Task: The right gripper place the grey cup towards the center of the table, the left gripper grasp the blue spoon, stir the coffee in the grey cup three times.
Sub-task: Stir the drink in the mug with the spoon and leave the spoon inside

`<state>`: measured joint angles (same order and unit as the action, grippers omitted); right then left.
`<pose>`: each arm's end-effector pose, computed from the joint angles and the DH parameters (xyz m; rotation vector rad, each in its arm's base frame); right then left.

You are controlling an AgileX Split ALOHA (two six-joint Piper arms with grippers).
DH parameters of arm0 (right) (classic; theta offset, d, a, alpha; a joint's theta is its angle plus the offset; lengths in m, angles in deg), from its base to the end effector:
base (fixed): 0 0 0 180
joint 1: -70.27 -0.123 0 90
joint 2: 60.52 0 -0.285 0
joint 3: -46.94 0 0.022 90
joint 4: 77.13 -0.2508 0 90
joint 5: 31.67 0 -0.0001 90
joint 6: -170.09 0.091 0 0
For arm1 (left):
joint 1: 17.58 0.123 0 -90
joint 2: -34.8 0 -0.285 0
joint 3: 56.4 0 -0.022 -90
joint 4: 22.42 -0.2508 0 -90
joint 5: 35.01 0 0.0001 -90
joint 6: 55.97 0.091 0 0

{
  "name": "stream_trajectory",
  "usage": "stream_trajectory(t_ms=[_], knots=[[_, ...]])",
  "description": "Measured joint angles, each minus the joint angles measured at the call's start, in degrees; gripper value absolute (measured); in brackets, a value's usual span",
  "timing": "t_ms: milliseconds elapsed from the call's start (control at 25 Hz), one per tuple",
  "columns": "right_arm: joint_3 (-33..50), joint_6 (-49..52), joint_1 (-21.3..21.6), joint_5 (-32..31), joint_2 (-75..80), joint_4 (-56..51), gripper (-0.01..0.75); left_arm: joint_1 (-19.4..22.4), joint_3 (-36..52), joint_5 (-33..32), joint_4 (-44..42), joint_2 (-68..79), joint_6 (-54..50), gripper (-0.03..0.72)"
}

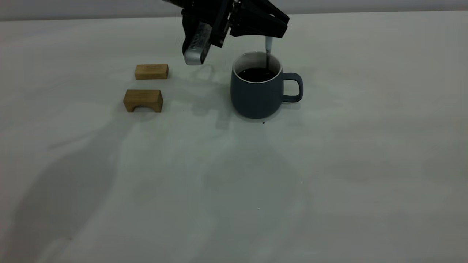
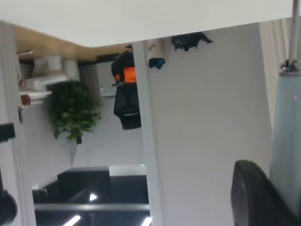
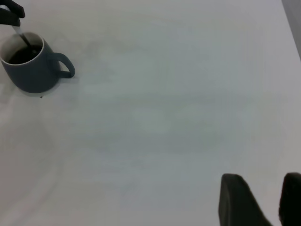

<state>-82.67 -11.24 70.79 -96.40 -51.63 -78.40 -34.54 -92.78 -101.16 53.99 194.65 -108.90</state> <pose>-0.0018 0.0018 0.2631 -0.0166 2.1641 0.0086 0.4630 -0.2258 0.0646 1.3475 -1.6799 1.0471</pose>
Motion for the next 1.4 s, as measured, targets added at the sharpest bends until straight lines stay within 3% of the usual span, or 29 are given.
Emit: stream_trajectory(t_ms=[160,360,600,840,1120,1400], knots=[[0.0,0.0,0.0,0.0,0.0,0.0,0.254,-0.23,0.0,-0.6,-0.83,0.0,-5.17,0.125],[0.0,0.0,0.0,0.0,0.0,0.0,0.254,0.05,-0.06,-0.6,-7.96,0.0,-11.43,0.125],[0.0,0.0,0.0,0.0,0.0,0.0,0.254,2.1,-3.96,-0.74,-12.88,0.0,-12.14,0.123],[0.0,0.0,0.0,0.0,0.0,0.0,0.254,2.39,-5.69,-0.59,-12.12,0.07,-8.43,0.123],[0.0,0.0,0.0,0.0,0.0,0.0,0.254,-0.67,-5.69,-0.12,-6.37,1.91,-3.32,0.123],[0.0,0.0,0.0,0.0,0.0,0.0,0.254,-1.46,-5.69,-0.77,-6.9,2.08,-8.1,0.122]])
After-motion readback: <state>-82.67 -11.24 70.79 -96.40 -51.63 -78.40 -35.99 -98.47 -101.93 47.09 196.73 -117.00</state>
